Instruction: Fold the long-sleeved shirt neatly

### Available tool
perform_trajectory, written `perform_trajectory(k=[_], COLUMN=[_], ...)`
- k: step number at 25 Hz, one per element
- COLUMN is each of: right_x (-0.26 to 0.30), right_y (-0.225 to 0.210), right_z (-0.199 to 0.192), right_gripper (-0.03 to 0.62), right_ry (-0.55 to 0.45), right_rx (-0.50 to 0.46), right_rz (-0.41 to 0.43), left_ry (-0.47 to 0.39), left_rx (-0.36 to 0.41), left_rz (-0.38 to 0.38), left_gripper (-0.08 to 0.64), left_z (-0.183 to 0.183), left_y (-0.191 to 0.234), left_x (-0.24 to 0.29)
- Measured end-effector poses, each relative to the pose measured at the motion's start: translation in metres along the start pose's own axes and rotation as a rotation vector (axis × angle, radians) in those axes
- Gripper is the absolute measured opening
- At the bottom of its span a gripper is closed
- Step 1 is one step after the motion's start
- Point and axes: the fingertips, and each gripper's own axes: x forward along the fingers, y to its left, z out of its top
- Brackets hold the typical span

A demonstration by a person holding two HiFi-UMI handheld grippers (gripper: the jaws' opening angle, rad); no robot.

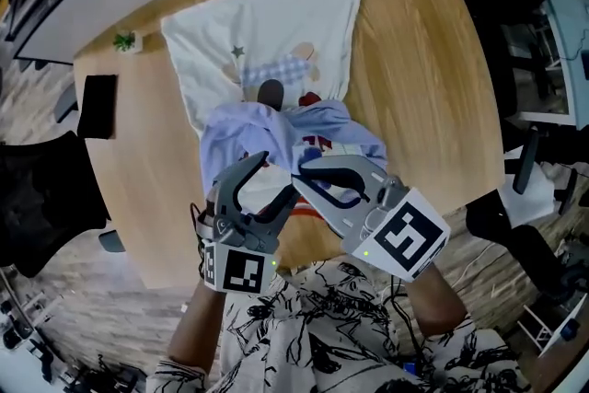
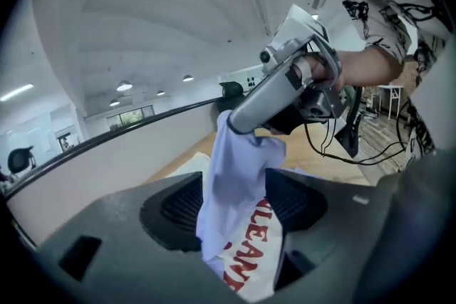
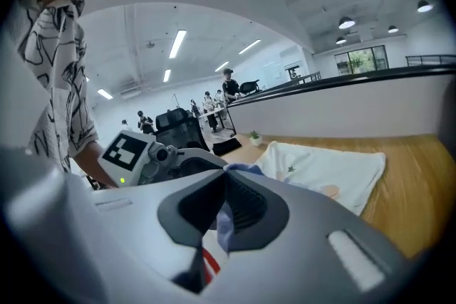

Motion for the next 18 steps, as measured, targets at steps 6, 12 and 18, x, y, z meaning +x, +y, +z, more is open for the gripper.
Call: perform_trajectory(k=[6, 12, 18], right_x=[-0.017, -0.053, -0.043], right_y=[0.021, 0.036, 0.014], right_z=[-0.005, -0.007, 0.052], right_gripper=[0.017, 0.017, 0.017], right_ry=[-0.049, -0.085, -0.174], right_rx=[0.073, 0.192, 0.112], right_rz=[0.014, 0.044, 0.062], left_ry=[-0.025, -0.110, 0.040], left_rx=[0.055, 0.075, -0.072], left_rz=[-0.021, -0.157, -0.214], left_gripper=[0.026, 0.190, 0.201], left_z=[0.005, 0.003, -0.051], left_y=[-0.014, -0.065, -0.088], left_x=[-0.013, -0.042, -0.031])
